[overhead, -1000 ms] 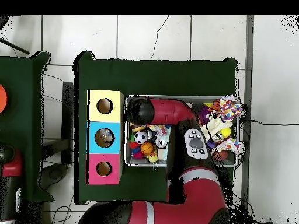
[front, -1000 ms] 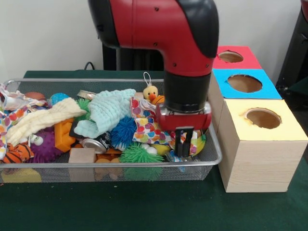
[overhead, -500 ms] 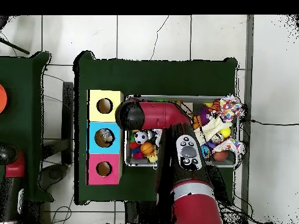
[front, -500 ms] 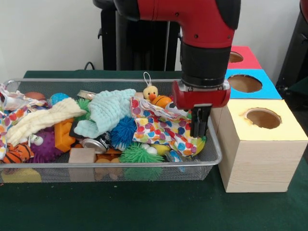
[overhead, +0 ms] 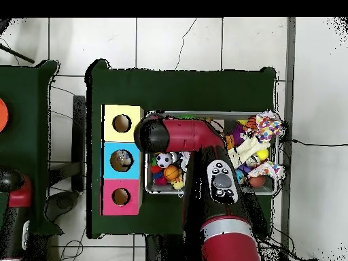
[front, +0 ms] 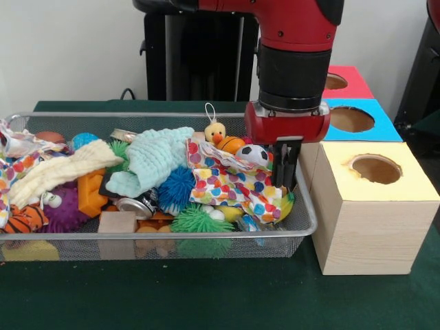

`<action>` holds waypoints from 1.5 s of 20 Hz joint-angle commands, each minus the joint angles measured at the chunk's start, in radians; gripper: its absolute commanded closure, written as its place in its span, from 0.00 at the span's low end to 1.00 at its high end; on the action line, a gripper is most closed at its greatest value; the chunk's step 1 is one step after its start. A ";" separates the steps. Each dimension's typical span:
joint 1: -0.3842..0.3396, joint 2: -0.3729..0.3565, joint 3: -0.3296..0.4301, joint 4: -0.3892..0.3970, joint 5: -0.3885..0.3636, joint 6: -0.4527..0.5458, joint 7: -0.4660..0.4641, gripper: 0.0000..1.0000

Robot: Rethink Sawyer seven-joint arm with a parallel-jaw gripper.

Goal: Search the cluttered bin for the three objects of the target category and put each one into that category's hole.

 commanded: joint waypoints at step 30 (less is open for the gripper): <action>-0.010 0.121 0.034 0.038 -0.013 -0.031 0.113 1.00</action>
